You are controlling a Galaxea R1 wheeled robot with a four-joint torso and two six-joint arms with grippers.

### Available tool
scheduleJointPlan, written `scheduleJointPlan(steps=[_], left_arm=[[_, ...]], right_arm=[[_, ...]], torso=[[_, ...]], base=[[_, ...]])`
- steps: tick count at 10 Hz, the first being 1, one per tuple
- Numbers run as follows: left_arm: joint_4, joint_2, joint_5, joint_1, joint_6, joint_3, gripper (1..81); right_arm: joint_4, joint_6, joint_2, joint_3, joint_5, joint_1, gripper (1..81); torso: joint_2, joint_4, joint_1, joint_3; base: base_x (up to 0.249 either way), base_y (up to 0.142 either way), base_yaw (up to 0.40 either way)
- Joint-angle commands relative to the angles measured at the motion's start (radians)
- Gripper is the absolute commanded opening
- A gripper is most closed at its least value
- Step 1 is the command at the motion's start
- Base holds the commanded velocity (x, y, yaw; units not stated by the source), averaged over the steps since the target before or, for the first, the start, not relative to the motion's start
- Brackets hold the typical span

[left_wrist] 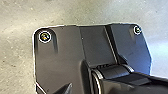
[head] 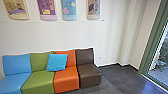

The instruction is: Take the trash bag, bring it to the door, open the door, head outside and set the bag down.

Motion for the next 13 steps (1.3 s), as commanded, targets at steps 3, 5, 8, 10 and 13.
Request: scheduleJointPlan(steps=[3,5,8,10,13], left_arm=[[-0.091,0.004,0.054,-0.061,-0.003,0.004,81.1],[-0.093,0.003,0.054,-0.061,-0.003,0.004,81.1],[-0.093,-0.001,0.054,-0.061,-0.003,0.004,81.1],[-0.091,-0.001,0.054,-0.061,-0.002,0.004,81.1],[-0.091,-0.002,0.055,-0.061,-0.003,0.004,81.1]], right_arm=[[-0.005,-0.004,-0.003,0.006,-0.066,0.038,81.1],[-0.005,-0.004,-0.003,0.006,-0.066,0.039,81.1],[-0.005,-0.004,-0.001,0.006,-0.066,0.041,81.1],[-0.005,-0.004,-0.003,0.006,-0.066,0.041,81.1],[-0.005,-0.004,-0.003,0.006,-0.066,0.041,81.1]], torso=[[0.000,0.000,0.000,0.000],[0.000,0.000,0.000,0.000],[0.000,0.000,0.000,0.000],[0.000,0.000,0.000,0.000],[0.000,0.000,0.000,0.000]], base=[[0.159,0.000,0.000],[0.153,0.000,0.000],[0.142,0.000,0.000],[0.136,0.000,0.000],[0.107,0.000,0.000]])
